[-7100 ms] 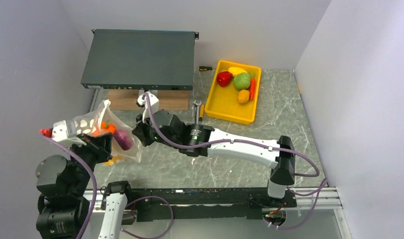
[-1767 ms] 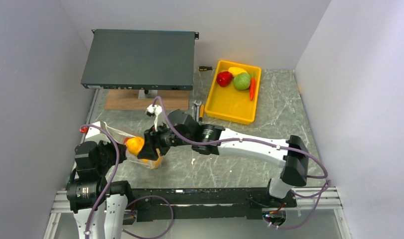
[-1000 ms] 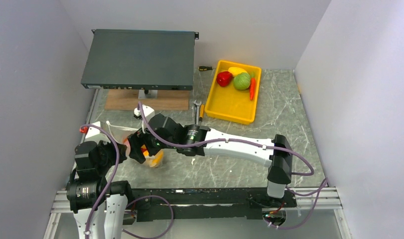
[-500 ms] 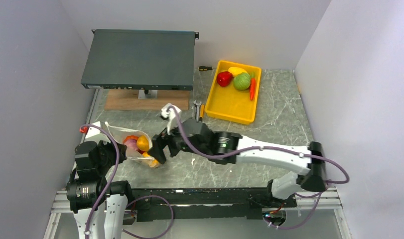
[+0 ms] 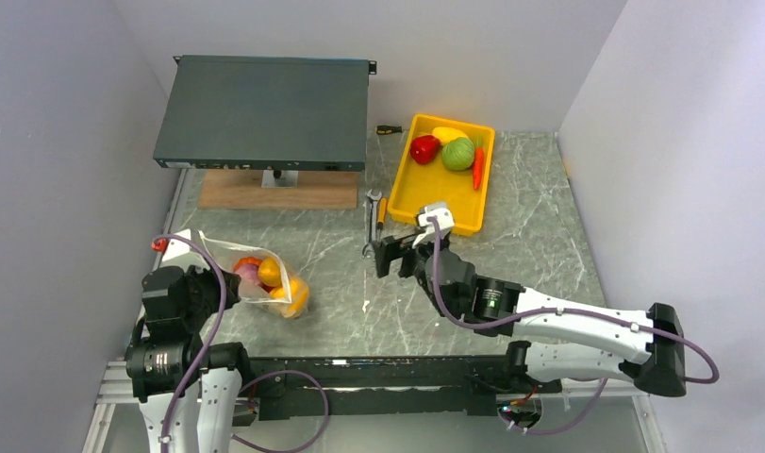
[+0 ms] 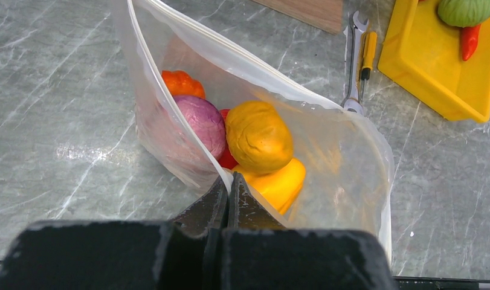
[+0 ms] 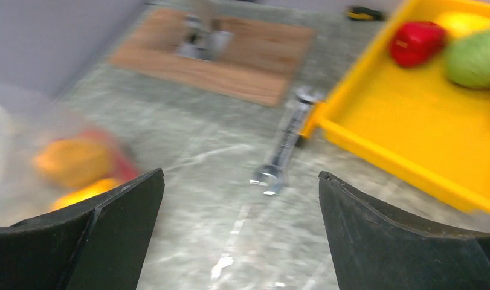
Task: Place the food in the zip-top bag and seal the zipper
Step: Pick up the fake vegetable from the bin.
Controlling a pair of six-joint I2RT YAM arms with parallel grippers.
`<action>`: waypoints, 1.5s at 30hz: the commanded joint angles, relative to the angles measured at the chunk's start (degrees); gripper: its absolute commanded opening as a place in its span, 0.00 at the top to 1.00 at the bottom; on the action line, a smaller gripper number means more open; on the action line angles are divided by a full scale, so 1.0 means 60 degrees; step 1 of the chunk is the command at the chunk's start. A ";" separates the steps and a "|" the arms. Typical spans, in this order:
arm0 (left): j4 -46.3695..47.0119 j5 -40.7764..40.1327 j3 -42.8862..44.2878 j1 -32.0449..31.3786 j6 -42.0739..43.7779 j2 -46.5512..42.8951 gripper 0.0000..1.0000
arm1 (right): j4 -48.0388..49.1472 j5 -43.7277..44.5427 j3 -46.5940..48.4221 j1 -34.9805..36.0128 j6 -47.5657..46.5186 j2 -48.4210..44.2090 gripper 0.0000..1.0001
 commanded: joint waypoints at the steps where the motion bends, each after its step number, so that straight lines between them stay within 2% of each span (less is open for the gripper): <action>1: 0.0322 0.0109 -0.0012 0.0067 0.0046 0.0125 1.00 | 0.0002 0.1347 -0.0993 -0.1335 0.0606 -0.0360 0.01; 7: 0.0345 0.0139 -0.0022 0.0080 0.0060 0.0153 1.00 | -0.0001 -0.0752 -0.1295 -0.4050 0.1502 0.0345 0.01; 10: 0.0347 0.0154 -0.0015 0.0093 0.0081 0.0196 1.00 | 0.0233 -0.1571 -0.0787 -0.5146 0.1917 0.1434 0.01; 13: 0.0333 0.0158 -0.0015 0.0096 0.0075 0.0204 1.00 | -0.0037 -0.3032 0.0278 -0.6268 0.2611 0.2805 0.01; 18: 0.0337 0.0183 -0.0016 0.0093 0.0090 0.0230 1.00 | -0.1348 -0.5252 0.2743 -0.7974 0.4877 0.5351 0.00; 23: 0.0359 0.0225 -0.0012 0.0110 0.0118 0.0277 1.00 | 0.0282 -0.6505 0.2897 -0.9078 0.7915 0.6991 0.00; 26: 0.0352 0.0269 -0.0012 0.0107 0.0133 0.0293 1.00 | 0.1158 -0.6338 0.3217 -0.9314 0.9060 0.7922 0.00; 35: 0.0355 0.0345 -0.0012 0.0109 0.0192 0.0366 1.00 | 0.1635 -0.4563 0.4154 -0.9257 1.1843 0.9678 0.00; 45: 0.0333 0.0345 -0.0012 0.0104 0.0206 0.0395 1.00 | 0.1516 -0.3731 0.5728 -0.9226 1.2743 1.1395 0.00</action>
